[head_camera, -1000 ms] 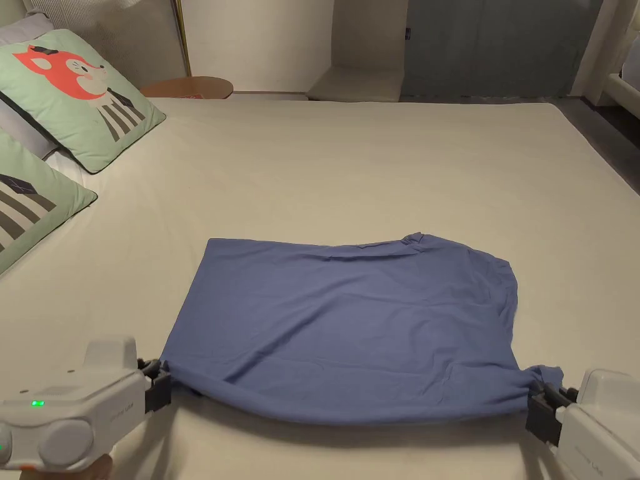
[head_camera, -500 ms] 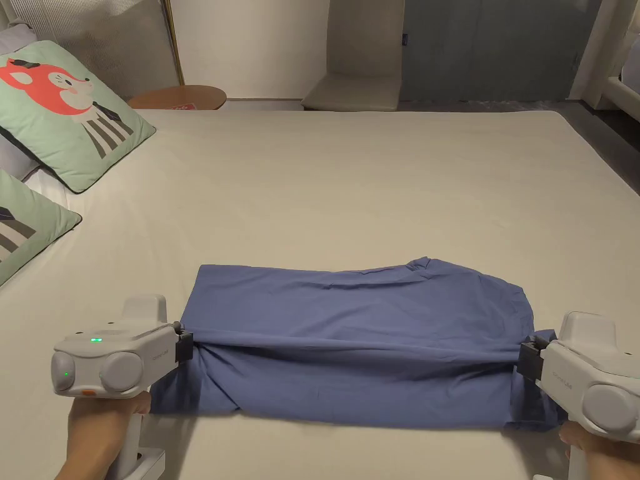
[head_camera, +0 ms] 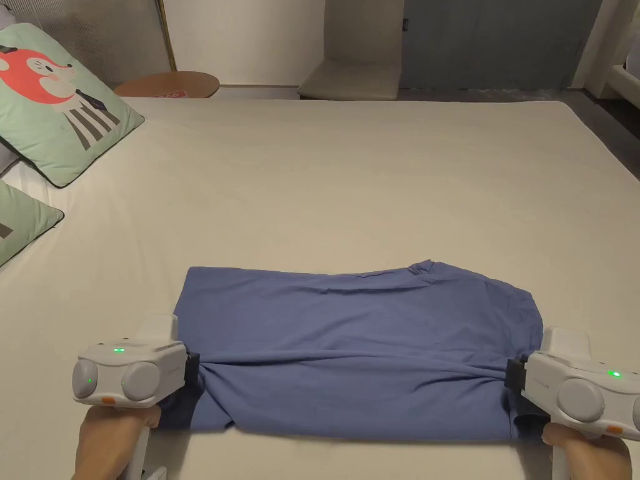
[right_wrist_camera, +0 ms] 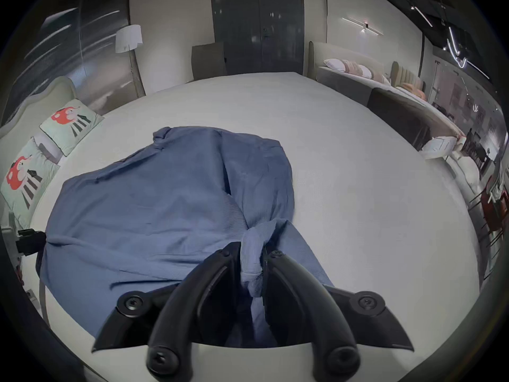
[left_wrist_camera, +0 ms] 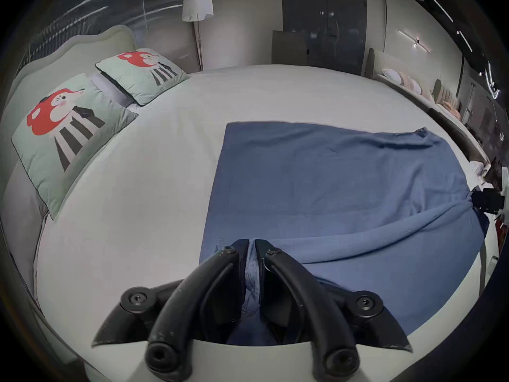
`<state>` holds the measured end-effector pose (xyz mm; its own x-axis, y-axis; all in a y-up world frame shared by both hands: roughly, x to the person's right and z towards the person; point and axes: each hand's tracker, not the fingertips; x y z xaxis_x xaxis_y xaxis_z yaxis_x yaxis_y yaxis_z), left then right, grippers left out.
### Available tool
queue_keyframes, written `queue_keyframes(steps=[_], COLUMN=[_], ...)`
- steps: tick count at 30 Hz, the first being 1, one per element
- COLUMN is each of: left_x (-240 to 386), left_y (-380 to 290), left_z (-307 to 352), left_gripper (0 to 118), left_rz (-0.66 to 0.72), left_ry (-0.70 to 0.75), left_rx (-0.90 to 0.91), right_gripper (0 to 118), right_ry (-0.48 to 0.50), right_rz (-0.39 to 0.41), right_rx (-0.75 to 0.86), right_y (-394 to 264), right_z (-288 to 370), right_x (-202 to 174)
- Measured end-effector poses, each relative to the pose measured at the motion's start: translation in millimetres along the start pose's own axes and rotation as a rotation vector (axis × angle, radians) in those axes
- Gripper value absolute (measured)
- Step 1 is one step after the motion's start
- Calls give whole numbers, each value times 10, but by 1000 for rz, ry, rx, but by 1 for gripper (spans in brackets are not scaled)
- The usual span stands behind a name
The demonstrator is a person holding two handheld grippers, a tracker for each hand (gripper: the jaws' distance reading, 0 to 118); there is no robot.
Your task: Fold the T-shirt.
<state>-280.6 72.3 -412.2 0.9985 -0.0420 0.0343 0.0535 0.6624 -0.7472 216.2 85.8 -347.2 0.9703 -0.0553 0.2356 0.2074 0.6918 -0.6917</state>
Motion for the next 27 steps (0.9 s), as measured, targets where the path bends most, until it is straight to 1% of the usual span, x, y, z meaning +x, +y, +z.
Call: queue_keyframes(steps=[1, 2, 3, 4, 5, 6, 7, 14, 17, 20, 21, 23, 24, 25, 26, 27], left_x=[-1, 9, 18, 56, 79, 113, 155, 532, 671, 767, 807, 861, 876, 901, 915, 920], left_y=[13, 30, 52, 69, 88, 112, 139, 124, -29, -206, -265, -355, -371, -401, -428, -447], left_z=[56, 127, 217, 342, 448, 573, 716, 1890, 2293, 2495, 2531, 2575, 2576, 2592, 2596, 2595], left_gripper=[6, 14, 35, 68, 84, 94, 100, 104, 106, 106, 106, 105, 105, 101, 93, 77], left_rz=[12, 22, 37, 48, 59, 59, 60, 58, 53, 33, 26, 6, -4, -12, -24, -32], left_ry=[-7, -11, -16, -28, -48, -72, -85, -157, -150, -111, -94, -83, -73, -56, -47, -47], left_rx=[23, 44, 64, 84, 107, 135, 175, 465, 630, 759, 794, 802, 796, 797, 804, 806], right_gripper=[16, 21, 35, 62, 82, 100, 111, 112, 112, 112, 112, 111, 106, 95, 82, 67], right_ry=[6, 15, 23, 33, 46, 51, 57, 114, 95, 61, 54, 38, 37, 34, 28, 23], right_rz=[-4, -13, -20, -10, -5, -3, -5, 40, 69, 91, 103, 116, 122, 125, 125, 126], right_rx=[12, 31, 62, 90, 109, 130, 167, 426, 552, 660, 693, 729, 731, 746, 753, 755], right_y=[6, 16, 32, 52, 71, 92, 106, 86, -24, -169, -215, -302, -334, -373, -402, -414], right_z=[83, 165, 257, 376, 485, 618, 729, 1739, 2119, 2341, 2388, 2489, 2518, 2549, 2570, 2553], right_x=[7, 9, -5, -8, -10, -18, -31, -139, -199, -255, -267, -316, -328, -339, -351, -354])
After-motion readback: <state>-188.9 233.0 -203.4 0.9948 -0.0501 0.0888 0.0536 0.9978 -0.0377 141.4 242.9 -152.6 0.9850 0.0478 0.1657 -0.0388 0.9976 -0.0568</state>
